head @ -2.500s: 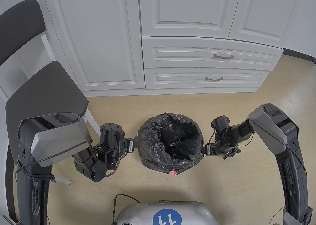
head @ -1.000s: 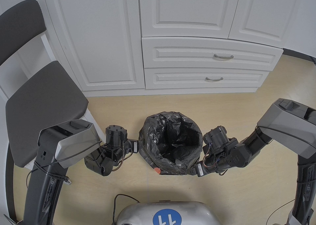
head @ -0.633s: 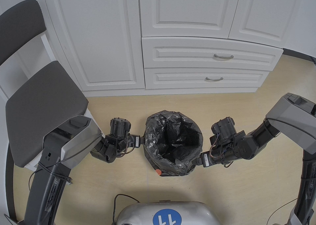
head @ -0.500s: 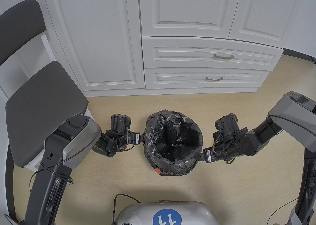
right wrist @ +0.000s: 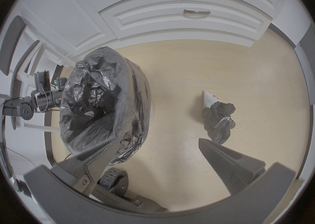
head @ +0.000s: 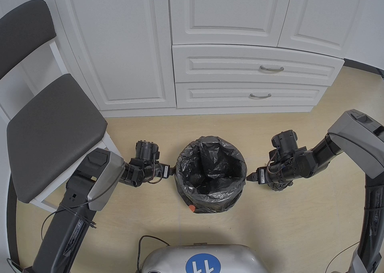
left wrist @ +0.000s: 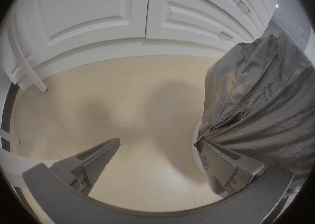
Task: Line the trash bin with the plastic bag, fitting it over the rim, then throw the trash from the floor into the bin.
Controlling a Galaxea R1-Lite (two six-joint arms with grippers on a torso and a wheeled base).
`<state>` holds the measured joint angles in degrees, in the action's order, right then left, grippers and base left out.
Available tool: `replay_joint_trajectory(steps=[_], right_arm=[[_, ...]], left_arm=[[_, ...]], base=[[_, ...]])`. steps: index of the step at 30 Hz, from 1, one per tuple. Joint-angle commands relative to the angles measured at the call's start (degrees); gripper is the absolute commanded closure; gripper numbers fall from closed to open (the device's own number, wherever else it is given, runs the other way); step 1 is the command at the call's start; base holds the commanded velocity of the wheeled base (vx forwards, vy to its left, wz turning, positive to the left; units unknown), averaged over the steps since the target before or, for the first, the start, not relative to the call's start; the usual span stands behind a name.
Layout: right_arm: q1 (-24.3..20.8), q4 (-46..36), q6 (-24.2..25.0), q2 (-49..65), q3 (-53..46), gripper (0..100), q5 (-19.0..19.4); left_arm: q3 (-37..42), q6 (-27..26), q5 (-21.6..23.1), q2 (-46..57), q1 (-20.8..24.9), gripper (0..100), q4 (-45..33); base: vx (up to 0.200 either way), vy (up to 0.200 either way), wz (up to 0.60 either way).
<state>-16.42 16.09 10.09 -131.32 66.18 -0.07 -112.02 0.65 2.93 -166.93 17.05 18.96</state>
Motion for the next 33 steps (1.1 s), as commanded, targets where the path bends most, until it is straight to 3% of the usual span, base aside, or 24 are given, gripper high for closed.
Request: replay_joint_trajectory(steps=[1,7,10,16,24,27,30,33], right_arm=[[1.92,-0.01,0.19,-2.54,2.11,0,0.07],[1.92,0.08,2.04,-2.72,3.43,0,0.25],[1.83,0.08,4.85,-2.63,5.1,0,0.25],[2.45,0.08,5.46,-5.35,7.82,0,0.16],[4.91,-0.62,5.2,-12.21,12.48,0,1.22],[5.08,-1.24,5.37,-15.11,15.47,0,3.68],[4.56,-5.19,6.87,-15.46,18.63,0,9.48],[4.29,-9.68,7.75,-17.04,23.47,0,11.32]], left_arm=[[-2.57,-1.61,-0.55,-5.08,-0.53,0,0.56],[-2.24,2.69,-0.73,-2.88,-0.71,0,6.44],[8.48,4.45,1.12,4.94,-1.67,0,13.04],[24.57,4.72,3.23,15.14,-1.32,0,20.51],[34.5,4.36,-0.2,19.53,-1.32,0,26.22],[39.77,4.54,-0.46,20.85,-1.85,0,32.02],[42.76,4.45,-0.55,21.38,-1.94,0,35.18],[43.73,4.45,-0.55,22.35,-1.59,0,36.24]], base=[[0.0,0.0,0.0],[0.0,0.0,0.0],[0.0,0.0,0.0],[0.0,0.0,0.0],[0.0,0.0,0.0],[0.0,0.0,0.0],[0.0,0.0,0.0],[0.0,0.0,0.0]])
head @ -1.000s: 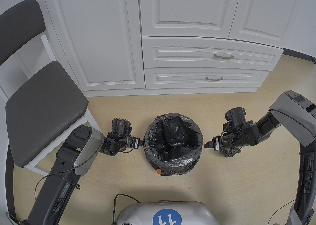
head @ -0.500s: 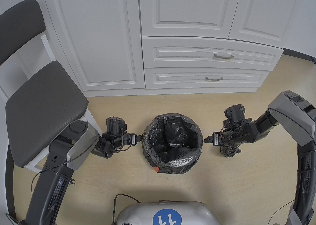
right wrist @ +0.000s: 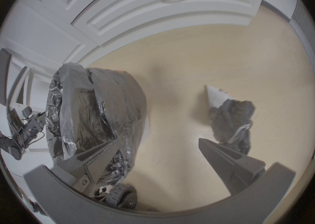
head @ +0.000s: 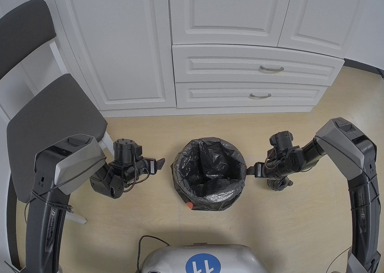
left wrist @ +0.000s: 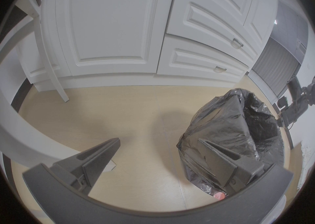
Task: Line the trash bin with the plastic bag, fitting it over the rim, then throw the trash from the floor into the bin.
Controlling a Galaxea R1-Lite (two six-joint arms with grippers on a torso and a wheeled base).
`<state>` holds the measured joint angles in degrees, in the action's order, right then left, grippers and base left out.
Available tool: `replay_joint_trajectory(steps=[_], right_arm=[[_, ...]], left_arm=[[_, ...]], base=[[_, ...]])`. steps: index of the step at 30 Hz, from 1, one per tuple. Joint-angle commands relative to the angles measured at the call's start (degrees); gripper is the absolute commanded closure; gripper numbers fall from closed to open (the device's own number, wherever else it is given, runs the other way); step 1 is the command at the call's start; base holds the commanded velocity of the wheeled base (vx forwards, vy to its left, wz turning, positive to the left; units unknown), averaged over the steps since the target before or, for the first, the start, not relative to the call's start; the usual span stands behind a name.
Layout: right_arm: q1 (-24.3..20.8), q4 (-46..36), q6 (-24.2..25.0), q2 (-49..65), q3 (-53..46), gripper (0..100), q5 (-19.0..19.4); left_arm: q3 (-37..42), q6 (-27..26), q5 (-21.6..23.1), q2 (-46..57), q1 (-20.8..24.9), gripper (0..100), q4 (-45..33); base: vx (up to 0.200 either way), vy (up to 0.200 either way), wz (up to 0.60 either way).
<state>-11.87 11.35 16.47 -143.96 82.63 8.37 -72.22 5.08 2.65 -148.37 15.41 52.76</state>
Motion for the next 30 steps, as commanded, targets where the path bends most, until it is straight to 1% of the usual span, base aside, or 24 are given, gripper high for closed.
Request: replay_joint_trajectory(steps=[1,2,3,5,6,10,11,12,14,15,18,24,30], right_arm=[[-0.34,-6.69,1.64,-5.37,9.13,0,3.14],[-0.34,-6.69,1.64,-5.37,9.13,0,3.14],[-0.43,-9.77,1.55,-7.56,13.26,0,3.49],[-0.52,-11.0,1.46,-8.53,15.19,0,3.49],[-0.87,-14.69,1.2,-10.64,19.94,0,3.49],[-1.49,-25.85,0.93,-15.65,31.96,0,3.14],[-1.57,-26.73,0.76,-16.71,31.96,0,2.88],[-1.49,-26.64,-0.03,-17.85,31.96,0,2.52],[-1.13,-23.65,-2.41,-18.55,31.96,0,2.44],[-1.13,-22.95,-2.76,-18.9,31.96,0,2.35],[-0.96,-22.6,-3.2,-19.78,31.96,0,2.17],[-0.96,-21.28,-3.11,-20.92,31.96,0,2.08],[-1.05,-21.11,-2.93,-21.01,31.96,0,0.5]], left_arm=[[4.01,0.01,-0.27,4.06,0.15,0,2.79],[4.01,0.01,-0.27,4.06,0.15,0,2.79],[4.8,0.1,-0.27,4.41,0.24,0,4.02],[5.42,0.1,-0.27,4.58,0.24,0,4.72],[6.74,0.01,-0.27,4.85,0.32,0,6.57],[10.61,0.01,-0.36,5.55,0.32,0,10.78],[11.13,0.01,-0.36,5.73,0.24,0,11.49],[12.01,0.01,-0.36,5.99,0.32,0,12.54],[13.86,0.01,-0.36,6.6,0.41,0,14.65],[14.47,0.1,-0.36,6.96,0.5,0,15.62],[15.97,0.1,-0.54,7.48,1.03,0,17.9],[16.76,0.1,-3.44,7.75,2.78,0,21.07],[18.08,0.1,-3.52,8.01,3.22,0,22.3]], base=[[0.0,0.0,0.0],[0.0,0.0,0.0],[0.0,0.0,0.0],[0.0,0.0,0.0],[0.0,0.0,0.0],[0.0,0.0,0.0],[0.0,0.0,0.0],[0.0,0.0,0.0],[0.0,0.0,0.0],[0.0,0.0,0.0],[0.0,0.0,0.0],[0.0,0.0,0.0],[0.0,0.0,0.0]])
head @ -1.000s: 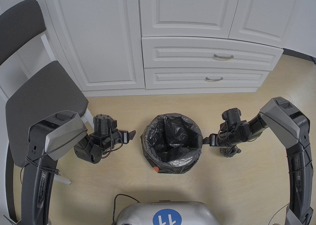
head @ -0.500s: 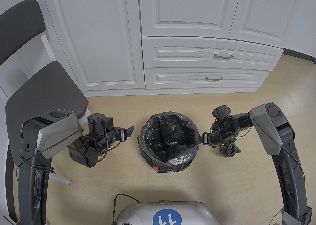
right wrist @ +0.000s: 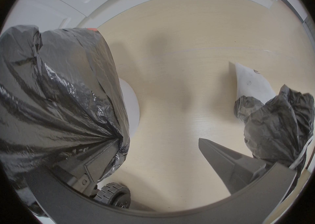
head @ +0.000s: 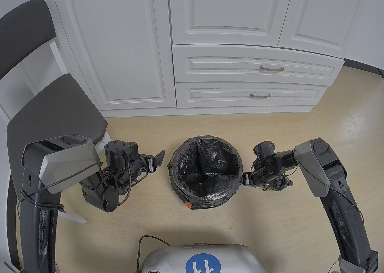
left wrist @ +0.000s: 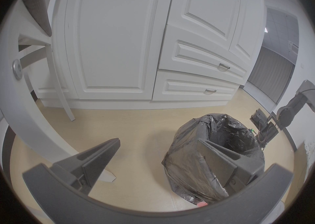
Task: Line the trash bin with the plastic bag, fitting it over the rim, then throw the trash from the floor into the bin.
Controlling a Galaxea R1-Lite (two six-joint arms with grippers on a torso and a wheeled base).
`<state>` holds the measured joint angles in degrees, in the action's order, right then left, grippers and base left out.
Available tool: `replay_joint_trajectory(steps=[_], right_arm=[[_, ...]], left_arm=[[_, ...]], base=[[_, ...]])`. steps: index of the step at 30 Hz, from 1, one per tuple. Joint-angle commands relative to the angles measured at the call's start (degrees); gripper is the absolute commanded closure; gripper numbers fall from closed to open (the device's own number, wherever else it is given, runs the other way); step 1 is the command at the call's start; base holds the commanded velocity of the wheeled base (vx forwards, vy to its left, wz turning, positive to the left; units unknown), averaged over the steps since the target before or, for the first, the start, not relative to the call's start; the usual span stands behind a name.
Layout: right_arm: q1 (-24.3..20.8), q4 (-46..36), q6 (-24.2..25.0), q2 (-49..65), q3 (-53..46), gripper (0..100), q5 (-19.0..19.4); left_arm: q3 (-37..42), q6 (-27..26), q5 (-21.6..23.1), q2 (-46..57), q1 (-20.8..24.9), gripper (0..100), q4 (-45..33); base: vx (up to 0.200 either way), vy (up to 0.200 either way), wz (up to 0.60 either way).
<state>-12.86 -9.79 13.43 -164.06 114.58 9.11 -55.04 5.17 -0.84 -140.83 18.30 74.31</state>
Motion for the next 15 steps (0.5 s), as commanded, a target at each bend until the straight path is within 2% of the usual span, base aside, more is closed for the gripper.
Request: replay_joint_trajectory(steps=[1,7,12,15], right_arm=[[0.03,0.03,0.28,-0.82,0.01,0,-0.23],[0.03,-0.23,0.54,0.67,0.01,0,-3.66],[0.73,-0.05,0.63,3.13,-1.2,0,-3.22],[2.05,1.79,1.68,4.36,-3.13,0,-3.22]], left_arm=[[1.52,0.02,-0.13,0.64,0.33,0,1.27],[4.15,0.02,-0.13,1.34,0.33,0,3.73],[4.15,-0.07,-0.04,1.52,0.51,0,4.0],[3.19,-1.21,0.84,1.61,2.71,0,3.21]], base=[[0.0,0.0,0.0],[0.0,0.0,0.0],[0.0,0.0,0.0],[0.0,0.0,0.0]])
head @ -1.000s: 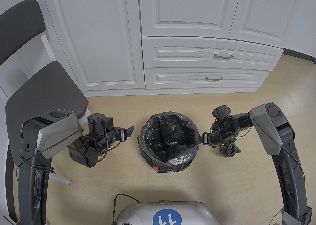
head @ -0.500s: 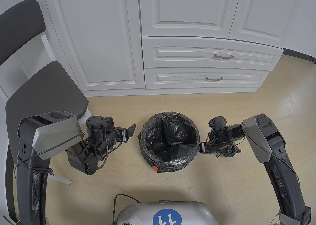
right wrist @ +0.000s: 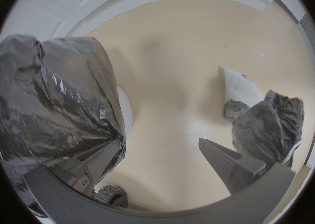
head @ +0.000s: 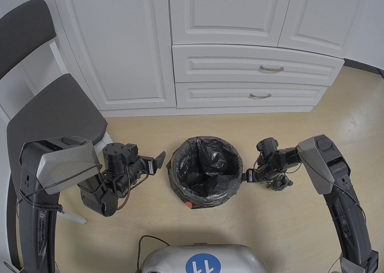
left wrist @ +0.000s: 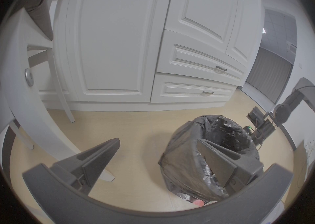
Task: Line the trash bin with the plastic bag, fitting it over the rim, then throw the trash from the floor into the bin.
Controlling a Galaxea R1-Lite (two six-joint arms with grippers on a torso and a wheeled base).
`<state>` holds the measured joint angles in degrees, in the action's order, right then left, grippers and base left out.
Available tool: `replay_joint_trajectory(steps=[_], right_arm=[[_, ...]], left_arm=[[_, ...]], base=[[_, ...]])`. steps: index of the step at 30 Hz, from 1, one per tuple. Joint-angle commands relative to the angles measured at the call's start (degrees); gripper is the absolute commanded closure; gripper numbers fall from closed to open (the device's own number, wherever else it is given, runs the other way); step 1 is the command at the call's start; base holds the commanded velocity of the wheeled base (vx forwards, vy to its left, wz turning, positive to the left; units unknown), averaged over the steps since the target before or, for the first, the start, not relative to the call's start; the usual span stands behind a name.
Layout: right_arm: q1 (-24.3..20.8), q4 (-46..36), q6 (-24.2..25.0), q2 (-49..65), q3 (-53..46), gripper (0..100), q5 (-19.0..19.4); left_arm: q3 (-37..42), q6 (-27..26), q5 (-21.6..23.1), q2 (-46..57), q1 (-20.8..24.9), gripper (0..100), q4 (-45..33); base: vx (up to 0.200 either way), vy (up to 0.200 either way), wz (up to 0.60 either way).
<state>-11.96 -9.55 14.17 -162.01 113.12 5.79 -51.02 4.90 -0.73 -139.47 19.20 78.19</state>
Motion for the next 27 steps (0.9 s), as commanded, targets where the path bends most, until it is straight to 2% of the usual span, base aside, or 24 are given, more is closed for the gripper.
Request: replay_joint_trajectory(steps=[1,3,8,10,11,12,14,15,16,17,27], right_arm=[[1.32,2.6,2.09,2.4,-2.2,0,0.1],[1.5,5.59,4.73,3.19,-3.87,0,0.36],[1.68,12.89,6.05,4.69,-9.32,0,1.86],[1.15,23.52,8.77,4.07,-12.22,0,1.59],[1.15,23.52,8.77,4.07,-12.22,0,1.59],[0.88,32.13,11.76,3.63,-14.68,0,1.59],[0.8,34.77,12.55,3.46,-15.38,0,1.68],[0.8,40.04,13.26,3.19,-16.96,0,1.86],[0.8,40.04,13.26,3.19,-16.96,0,1.86],[0.62,43.3,13.26,2.4,-17.76,0,1.94],[0.62,44.7,12.73,0.73,-16.61,0,1.86]], left_arm=[[-1.45,-1.74,0.91,0.17,2.33,0,-1.11],[-5.14,-4.29,2.23,-0.36,3.39,0,-4.63],[-12.26,-6.48,2.4,-0.8,4.35,0,-15.17],[-16.75,-6.66,2.23,-2.21,4.88,0,-20.27],[-16.75,-6.66,2.23,-2.21,4.88,0,-20.27],[-20.53,-7.1,1.87,-3.96,5.32,0,-23.0],[-21.93,-7.54,1.79,-4.49,5.41,0,-23.96],[-25.36,-9.21,1.61,-6.07,5.32,0,-26.95],[-25.36,-9.21,1.61,-6.07,5.32,0,-26.95],[-28.35,-10.44,1.08,-7.48,5.23,0,-30.11],[-43.29,-14.13,0.91,-13.9,5.76,0,-40.31]], base=[[0.0,0.0,0.0],[0.0,0.0,0.0],[0.0,0.0,0.0],[0.0,0.0,0.0],[0.0,0.0,0.0],[0.0,0.0,0.0],[0.0,0.0,0.0],[0.0,0.0,0.0],[0.0,0.0,0.0],[0.0,0.0,0.0],[0.0,0.0,0.0]])
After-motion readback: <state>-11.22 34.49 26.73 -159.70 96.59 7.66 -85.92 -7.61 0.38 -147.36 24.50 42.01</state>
